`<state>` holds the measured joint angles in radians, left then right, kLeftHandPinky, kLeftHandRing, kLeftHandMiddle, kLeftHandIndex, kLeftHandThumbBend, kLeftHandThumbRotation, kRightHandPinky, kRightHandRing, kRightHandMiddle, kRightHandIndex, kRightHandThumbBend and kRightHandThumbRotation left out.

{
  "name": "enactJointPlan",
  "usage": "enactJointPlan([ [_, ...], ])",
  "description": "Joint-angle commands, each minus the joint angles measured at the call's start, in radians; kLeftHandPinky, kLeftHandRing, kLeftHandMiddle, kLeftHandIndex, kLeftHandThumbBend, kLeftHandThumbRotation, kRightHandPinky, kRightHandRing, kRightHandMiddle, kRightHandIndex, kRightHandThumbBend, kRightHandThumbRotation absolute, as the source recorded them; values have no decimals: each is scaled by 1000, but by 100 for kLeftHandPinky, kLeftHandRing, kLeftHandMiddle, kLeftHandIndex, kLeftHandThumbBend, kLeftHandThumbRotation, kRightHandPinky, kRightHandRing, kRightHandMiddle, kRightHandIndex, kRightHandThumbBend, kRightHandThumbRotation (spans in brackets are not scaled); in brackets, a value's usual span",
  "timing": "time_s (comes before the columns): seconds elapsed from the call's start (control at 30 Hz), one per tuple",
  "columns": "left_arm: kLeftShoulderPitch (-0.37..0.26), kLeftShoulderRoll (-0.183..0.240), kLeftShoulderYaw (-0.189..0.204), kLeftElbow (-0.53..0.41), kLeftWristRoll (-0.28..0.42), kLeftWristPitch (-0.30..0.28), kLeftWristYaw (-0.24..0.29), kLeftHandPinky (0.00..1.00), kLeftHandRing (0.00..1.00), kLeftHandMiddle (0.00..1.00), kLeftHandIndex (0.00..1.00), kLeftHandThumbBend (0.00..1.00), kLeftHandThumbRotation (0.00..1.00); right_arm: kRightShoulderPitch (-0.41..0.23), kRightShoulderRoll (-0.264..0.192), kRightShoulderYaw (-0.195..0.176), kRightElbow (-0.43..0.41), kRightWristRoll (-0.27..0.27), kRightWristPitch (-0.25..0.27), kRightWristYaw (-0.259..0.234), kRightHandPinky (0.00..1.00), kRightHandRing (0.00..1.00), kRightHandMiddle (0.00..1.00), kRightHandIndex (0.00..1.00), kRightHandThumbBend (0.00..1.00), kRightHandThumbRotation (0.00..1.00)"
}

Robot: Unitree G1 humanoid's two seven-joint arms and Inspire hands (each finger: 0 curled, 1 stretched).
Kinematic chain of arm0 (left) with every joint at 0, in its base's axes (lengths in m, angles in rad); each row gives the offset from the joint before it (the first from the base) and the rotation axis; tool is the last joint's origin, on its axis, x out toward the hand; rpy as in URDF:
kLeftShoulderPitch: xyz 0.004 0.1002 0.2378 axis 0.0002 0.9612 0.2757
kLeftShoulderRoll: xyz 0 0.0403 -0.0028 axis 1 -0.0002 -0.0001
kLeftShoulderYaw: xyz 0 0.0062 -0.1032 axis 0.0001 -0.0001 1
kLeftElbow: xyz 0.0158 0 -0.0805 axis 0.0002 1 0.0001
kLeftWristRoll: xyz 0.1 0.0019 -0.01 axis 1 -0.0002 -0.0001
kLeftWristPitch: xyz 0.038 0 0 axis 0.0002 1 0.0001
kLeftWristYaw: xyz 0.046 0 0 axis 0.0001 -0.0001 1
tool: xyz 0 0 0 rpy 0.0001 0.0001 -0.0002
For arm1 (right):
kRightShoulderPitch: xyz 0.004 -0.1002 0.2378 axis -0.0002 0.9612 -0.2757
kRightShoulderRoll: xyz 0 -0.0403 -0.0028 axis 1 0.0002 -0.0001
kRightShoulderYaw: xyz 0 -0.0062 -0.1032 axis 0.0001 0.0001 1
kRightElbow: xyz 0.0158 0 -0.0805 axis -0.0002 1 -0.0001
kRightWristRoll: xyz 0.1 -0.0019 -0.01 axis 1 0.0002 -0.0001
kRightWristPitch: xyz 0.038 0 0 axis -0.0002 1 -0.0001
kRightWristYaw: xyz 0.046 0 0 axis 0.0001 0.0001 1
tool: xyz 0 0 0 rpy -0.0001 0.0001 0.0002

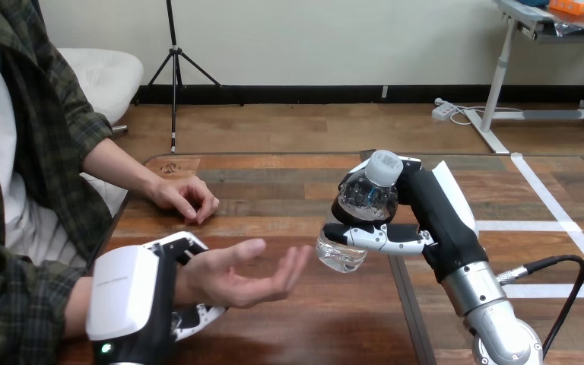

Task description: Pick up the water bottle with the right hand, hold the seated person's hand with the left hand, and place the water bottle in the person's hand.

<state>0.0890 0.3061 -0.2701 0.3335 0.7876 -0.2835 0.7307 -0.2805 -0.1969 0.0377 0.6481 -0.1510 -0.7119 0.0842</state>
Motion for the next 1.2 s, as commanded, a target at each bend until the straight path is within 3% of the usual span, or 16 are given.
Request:
enactJointPlan([
  [0.0,-17,-47,-46,-74,-14,-52,-16,26,33,39,44,72,0,-86,7,-20,-68,25,-3,-15,35,39,45,46,72,0],
  [0.5,-4,-75,-48,-138,-23,-74,-26,25,32,38,43,72,0,-84,2,-20,-84,19,8,-20,36,40,46,47,72,0],
  [1.17,-18,-109,-70,-166,-7,-96,-29,24,31,37,42,76,0,-101,-3,-19,-78,44,-26,4,37,41,47,48,71,0],
])
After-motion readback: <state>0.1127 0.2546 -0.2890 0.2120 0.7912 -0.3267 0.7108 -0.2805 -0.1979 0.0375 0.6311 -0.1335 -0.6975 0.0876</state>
